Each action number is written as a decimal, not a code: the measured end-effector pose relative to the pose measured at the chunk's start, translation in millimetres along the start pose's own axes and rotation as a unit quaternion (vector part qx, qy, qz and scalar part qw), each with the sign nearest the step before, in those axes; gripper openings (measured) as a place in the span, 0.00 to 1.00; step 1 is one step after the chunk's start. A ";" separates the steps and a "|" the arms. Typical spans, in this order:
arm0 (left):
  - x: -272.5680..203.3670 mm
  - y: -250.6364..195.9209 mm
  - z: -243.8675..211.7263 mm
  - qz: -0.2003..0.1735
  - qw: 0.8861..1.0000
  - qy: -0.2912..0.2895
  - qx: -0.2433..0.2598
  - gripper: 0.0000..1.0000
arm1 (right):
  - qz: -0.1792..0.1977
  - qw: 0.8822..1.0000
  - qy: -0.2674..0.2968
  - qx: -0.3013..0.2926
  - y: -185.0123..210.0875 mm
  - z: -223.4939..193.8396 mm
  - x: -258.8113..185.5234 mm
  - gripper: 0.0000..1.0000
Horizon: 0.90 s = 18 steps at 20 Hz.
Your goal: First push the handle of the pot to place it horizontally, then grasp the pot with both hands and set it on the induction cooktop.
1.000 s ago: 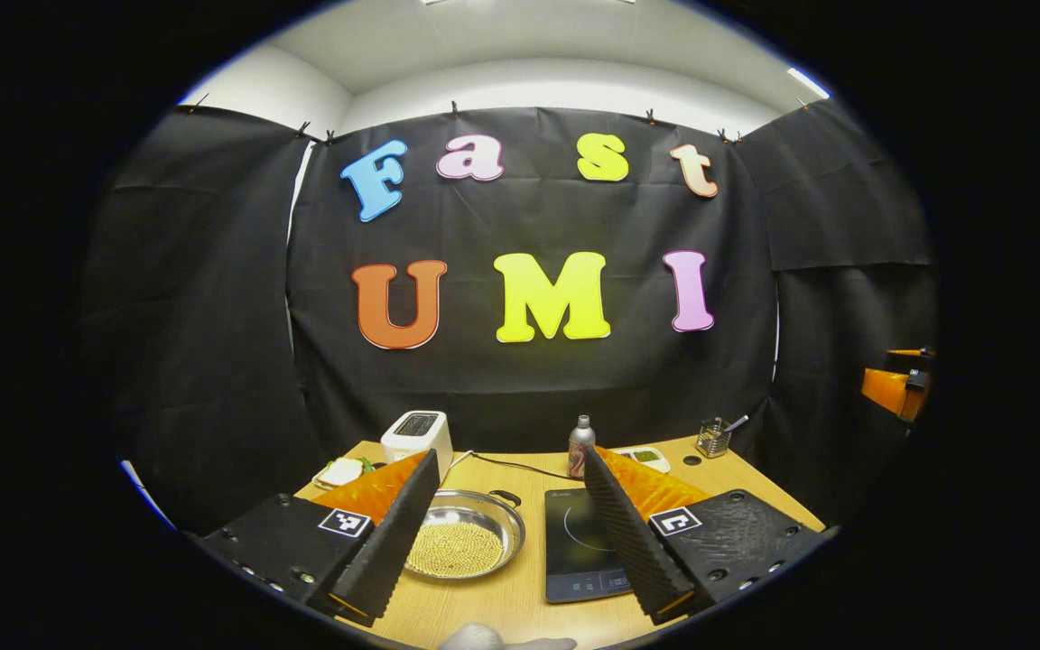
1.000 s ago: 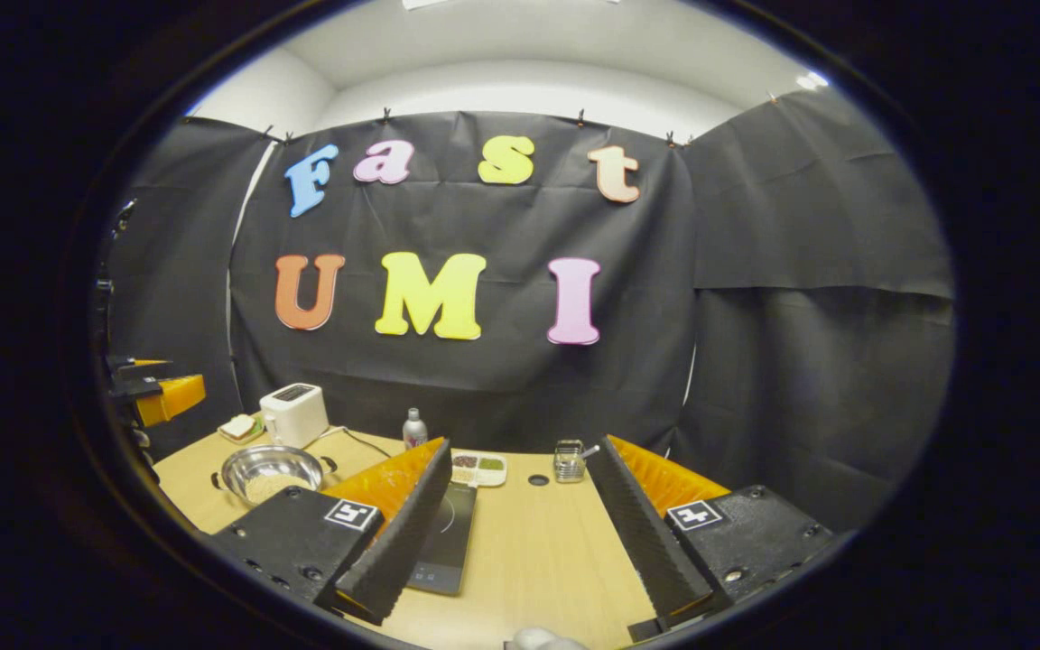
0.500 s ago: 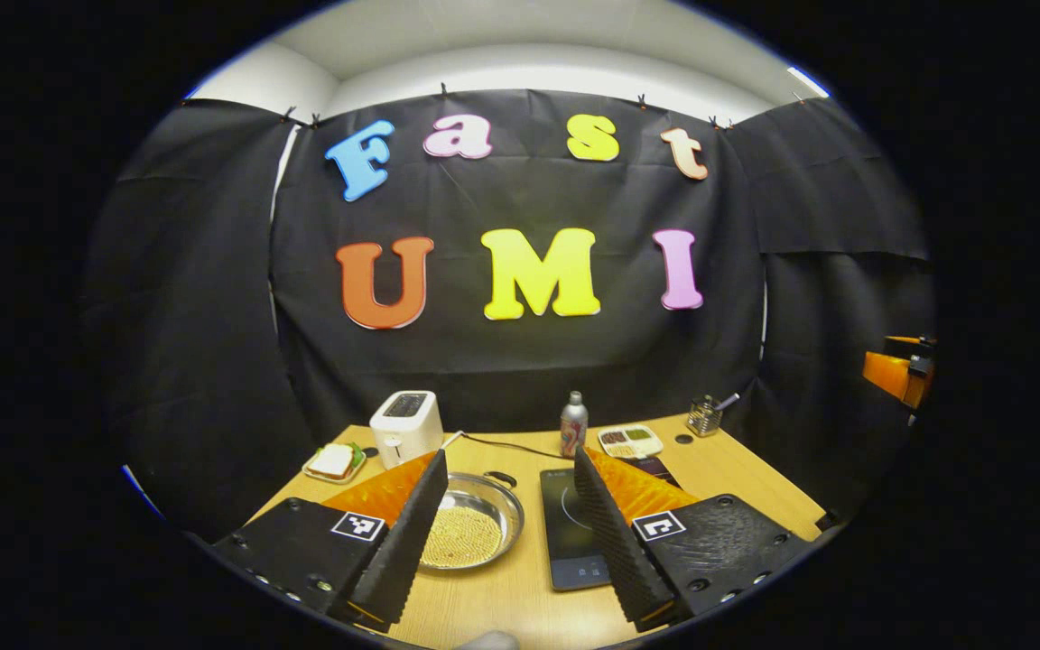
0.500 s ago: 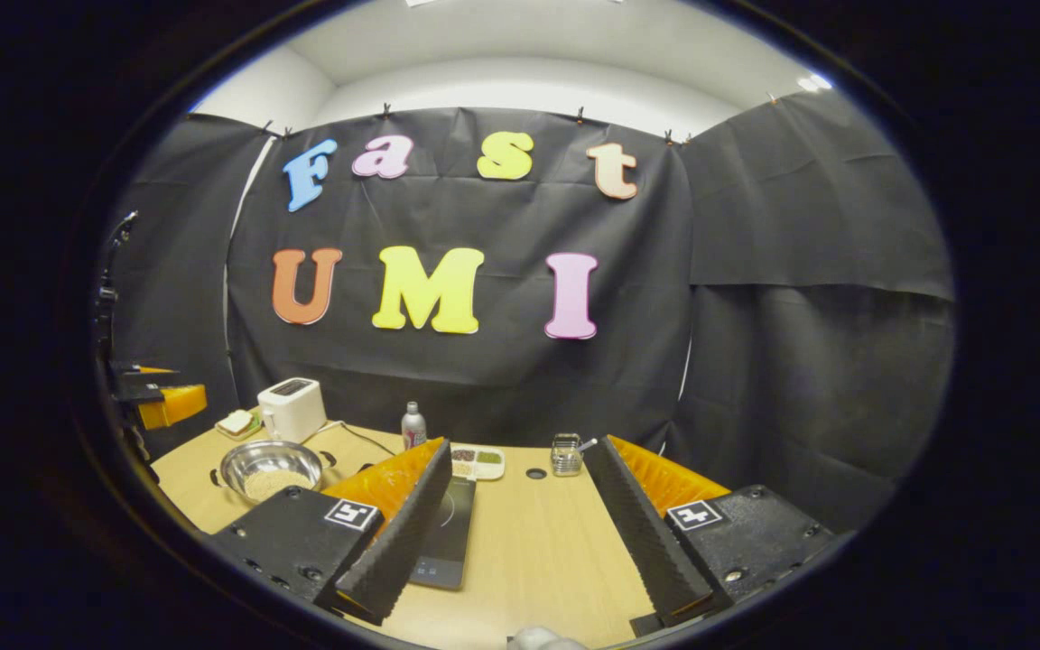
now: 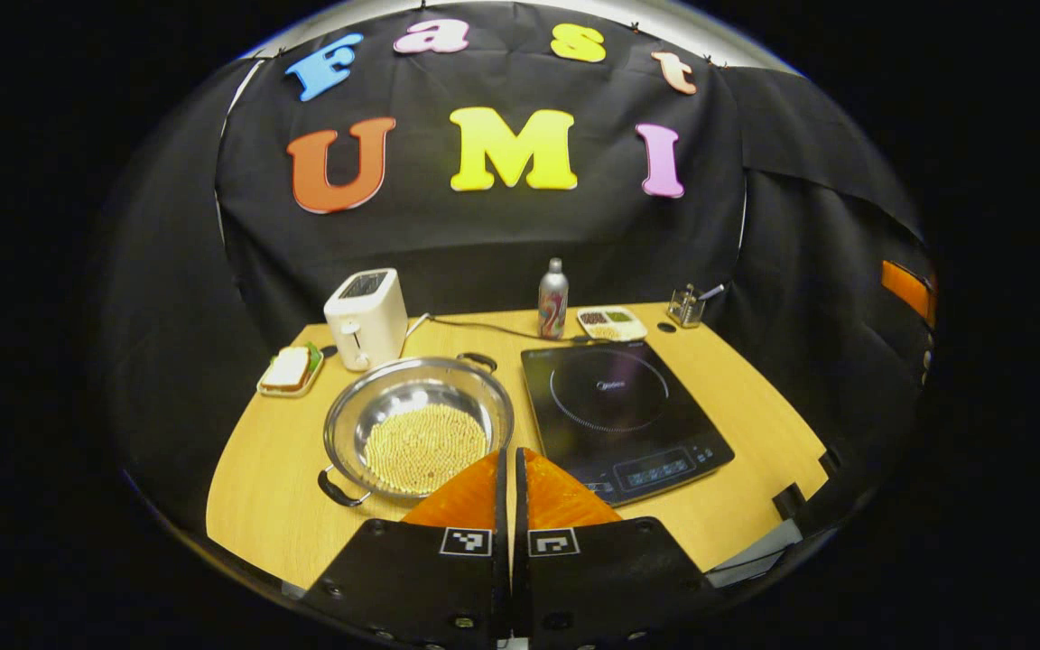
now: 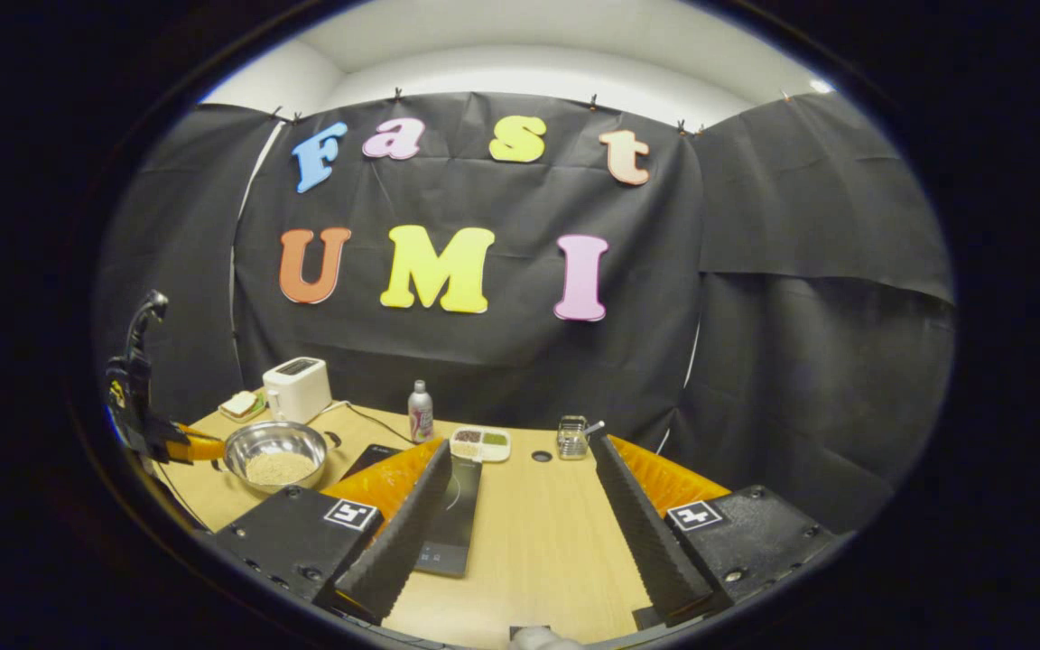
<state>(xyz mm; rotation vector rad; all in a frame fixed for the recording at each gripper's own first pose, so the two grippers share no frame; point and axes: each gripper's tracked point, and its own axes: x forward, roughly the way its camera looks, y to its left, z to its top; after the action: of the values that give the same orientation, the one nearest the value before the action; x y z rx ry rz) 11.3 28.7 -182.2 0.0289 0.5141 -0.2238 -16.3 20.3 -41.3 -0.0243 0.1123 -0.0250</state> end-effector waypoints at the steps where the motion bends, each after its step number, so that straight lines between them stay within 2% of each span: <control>1: 5.0 12.4 -12.8 0.008 1.000 0.017 0.005 0.00 | -0.001 1.000 0.008 0.002 -0.6 -6.1 0.9 1.00; 6: 39.4 48.5 -70.0 -0.005 0.994 0.110 0.018 0.00 | -0.004 0.999 0.037 0.012 -2.7 -25.5 4.3 1.00; 7: 44.8 57.1 -77.2 -0.005 0.992 0.125 0.025 0.10 | -0.006 0.999 0.041 0.011 -3.8 -28.4 4.8 1.00; 8: 49.1 65.1 -83.0 -0.004 0.990 0.139 0.033 0.00 | -0.008 0.999 0.045 0.010 -5.0 -30.6 5.1 1.00; 13: 69.8 99.7 -104.7 0.001 0.977 0.205 0.055 0.00 | -0.012 0.998 0.059 0.009 -7.7 -37.4 4.7 1.00; 17: 77.0 124.8 -114.6 0.015 0.971 0.231 0.056 0.00 | -0.006 0.997 0.069 0.020 -7.3 -40.1 5.9 1.00; 18: 79.0 131.5 -116.1 0.021 0.970 0.234 0.056 0.10 | -0.006 0.997 0.071 0.021 -7.7 -40.5 6.2 1.00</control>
<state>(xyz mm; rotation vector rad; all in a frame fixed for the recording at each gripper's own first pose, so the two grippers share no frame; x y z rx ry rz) 50.8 150.4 -325.9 0.2054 0.9695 -0.2051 -14.9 11.5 -82.0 0.0180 0.2529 -0.0420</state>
